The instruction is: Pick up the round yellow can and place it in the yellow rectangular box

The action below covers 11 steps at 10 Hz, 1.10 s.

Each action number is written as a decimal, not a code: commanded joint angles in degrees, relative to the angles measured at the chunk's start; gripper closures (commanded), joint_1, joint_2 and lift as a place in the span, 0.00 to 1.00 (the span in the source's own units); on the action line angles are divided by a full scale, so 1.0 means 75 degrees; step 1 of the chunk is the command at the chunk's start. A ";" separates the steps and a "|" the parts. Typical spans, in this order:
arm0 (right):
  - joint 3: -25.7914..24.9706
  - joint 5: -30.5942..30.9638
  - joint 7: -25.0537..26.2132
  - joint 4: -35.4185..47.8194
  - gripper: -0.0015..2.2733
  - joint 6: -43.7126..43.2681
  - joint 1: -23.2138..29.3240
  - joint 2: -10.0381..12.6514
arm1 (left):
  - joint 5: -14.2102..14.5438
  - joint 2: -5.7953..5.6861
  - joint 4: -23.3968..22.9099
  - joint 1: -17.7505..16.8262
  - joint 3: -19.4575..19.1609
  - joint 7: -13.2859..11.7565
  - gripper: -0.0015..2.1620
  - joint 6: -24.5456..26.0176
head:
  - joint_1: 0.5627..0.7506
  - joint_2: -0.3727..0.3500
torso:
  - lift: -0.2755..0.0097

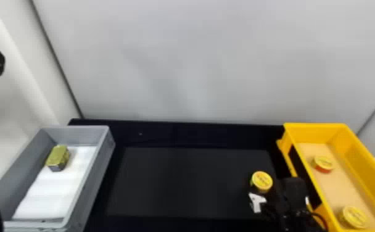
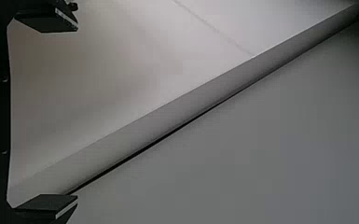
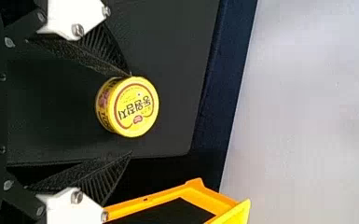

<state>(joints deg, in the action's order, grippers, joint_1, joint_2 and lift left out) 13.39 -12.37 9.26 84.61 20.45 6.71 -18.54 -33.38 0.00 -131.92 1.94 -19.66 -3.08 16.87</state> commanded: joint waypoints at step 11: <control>0.0020 -0.0085 0.0078 0.0027 0.07 0.0346 -0.0038 -0.0024 | -0.0014 0.0020 -0.0012 0.0011 -0.0016 -0.0012 0.00 0.0002 | 0.66 0.53 | 0.77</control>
<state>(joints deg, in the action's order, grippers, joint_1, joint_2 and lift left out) 13.63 -12.90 9.91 85.11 22.26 6.64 -18.65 -33.49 0.00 -131.93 2.02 -19.76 -3.12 16.93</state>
